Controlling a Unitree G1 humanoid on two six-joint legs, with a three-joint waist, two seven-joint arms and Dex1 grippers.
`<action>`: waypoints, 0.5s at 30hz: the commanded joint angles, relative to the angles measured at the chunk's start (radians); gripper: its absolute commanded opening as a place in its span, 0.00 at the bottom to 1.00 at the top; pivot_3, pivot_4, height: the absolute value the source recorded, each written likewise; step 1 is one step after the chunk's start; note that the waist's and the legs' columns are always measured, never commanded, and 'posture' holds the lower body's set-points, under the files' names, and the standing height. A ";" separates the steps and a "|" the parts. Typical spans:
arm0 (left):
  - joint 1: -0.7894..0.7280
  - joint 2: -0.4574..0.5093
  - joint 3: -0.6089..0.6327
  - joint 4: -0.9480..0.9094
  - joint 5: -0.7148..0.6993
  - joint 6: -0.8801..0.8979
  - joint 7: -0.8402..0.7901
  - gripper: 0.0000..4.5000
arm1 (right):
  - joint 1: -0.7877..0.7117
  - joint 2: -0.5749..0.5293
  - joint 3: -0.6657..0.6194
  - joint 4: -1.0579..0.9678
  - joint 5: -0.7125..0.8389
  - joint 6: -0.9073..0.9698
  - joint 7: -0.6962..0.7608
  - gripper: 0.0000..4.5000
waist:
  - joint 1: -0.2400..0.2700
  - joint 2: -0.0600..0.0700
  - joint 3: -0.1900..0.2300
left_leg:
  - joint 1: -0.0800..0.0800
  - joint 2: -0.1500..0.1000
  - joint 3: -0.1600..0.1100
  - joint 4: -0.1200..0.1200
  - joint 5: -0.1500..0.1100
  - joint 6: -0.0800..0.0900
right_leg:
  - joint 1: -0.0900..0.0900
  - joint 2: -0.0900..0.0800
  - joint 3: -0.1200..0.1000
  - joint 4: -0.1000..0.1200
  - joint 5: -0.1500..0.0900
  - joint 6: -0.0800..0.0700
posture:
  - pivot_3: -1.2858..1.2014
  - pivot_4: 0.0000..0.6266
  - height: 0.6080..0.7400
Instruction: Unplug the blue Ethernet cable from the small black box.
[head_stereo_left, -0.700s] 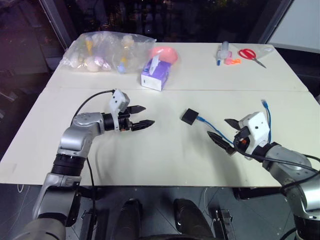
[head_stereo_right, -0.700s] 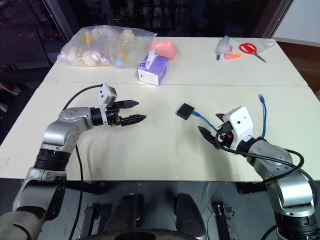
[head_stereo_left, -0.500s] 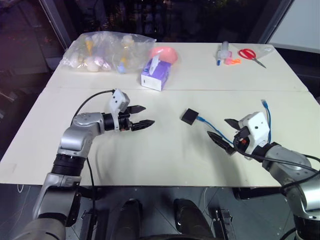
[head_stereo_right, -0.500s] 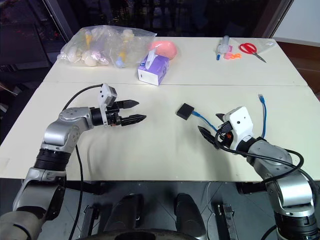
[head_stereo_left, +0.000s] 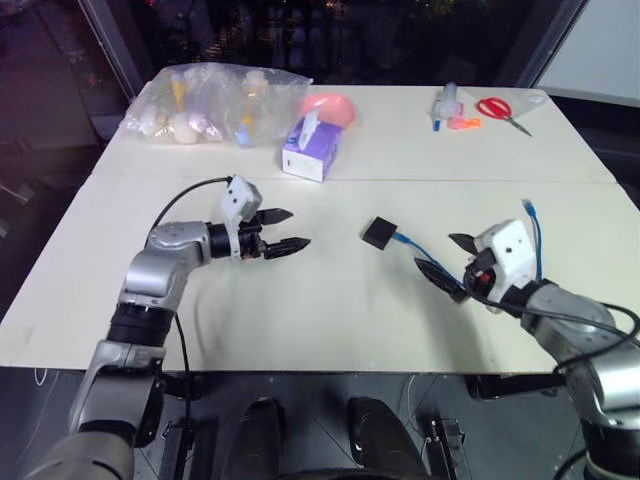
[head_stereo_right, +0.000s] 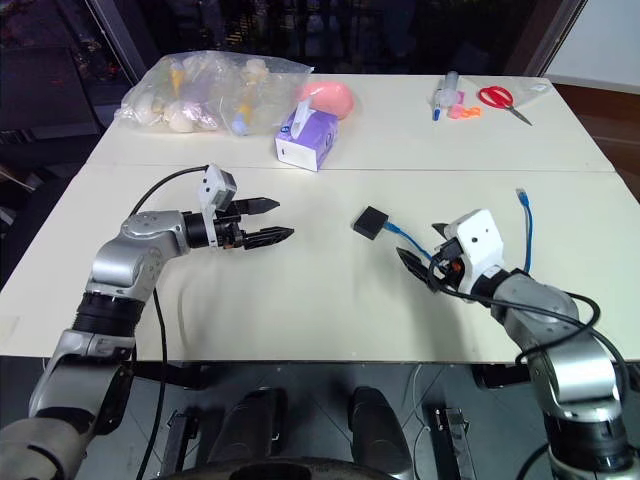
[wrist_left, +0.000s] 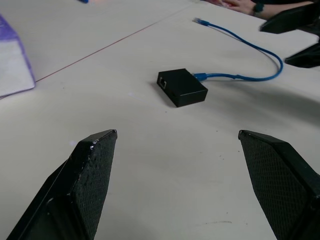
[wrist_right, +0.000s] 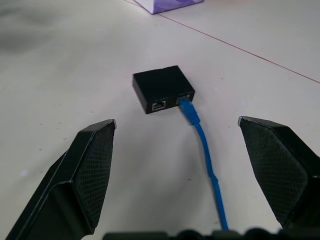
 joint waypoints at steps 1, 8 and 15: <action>-0.048 0.039 -0.034 -0.028 0.006 -0.014 -0.095 0.90 | -0.088 0.008 0.047 0.147 -0.044 -0.082 0.045 0.91 | 0.000 0.000 0.000 | 0.000 0.000 0.000 0.000 0.000 0.000 | 0.000 0.000 0.000 0.000 0.000 0.000 | 0.52 0.24 1.00; -0.089 0.128 -0.029 -0.106 -0.026 0.068 -0.176 0.90 | -0.434 0.084 0.212 0.704 -0.128 -0.234 0.249 0.91 | -0.029 0.000 0.001 | 0.001 0.001 0.004 -0.002 0.000 0.000 | -0.001 0.001 0.003 0.001 0.001 0.002 | 0.52 0.24 1.00; -0.022 0.137 0.010 -0.174 -0.043 0.105 -0.110 0.91 | -0.629 0.145 0.291 1.117 -0.240 -0.397 0.361 0.71 | -0.031 0.000 0.001 | 0.001 0.001 0.004 -0.002 0.000 0.000 | -0.002 0.001 0.003 0.003 0.002 0.005 | 0.52 0.24 1.00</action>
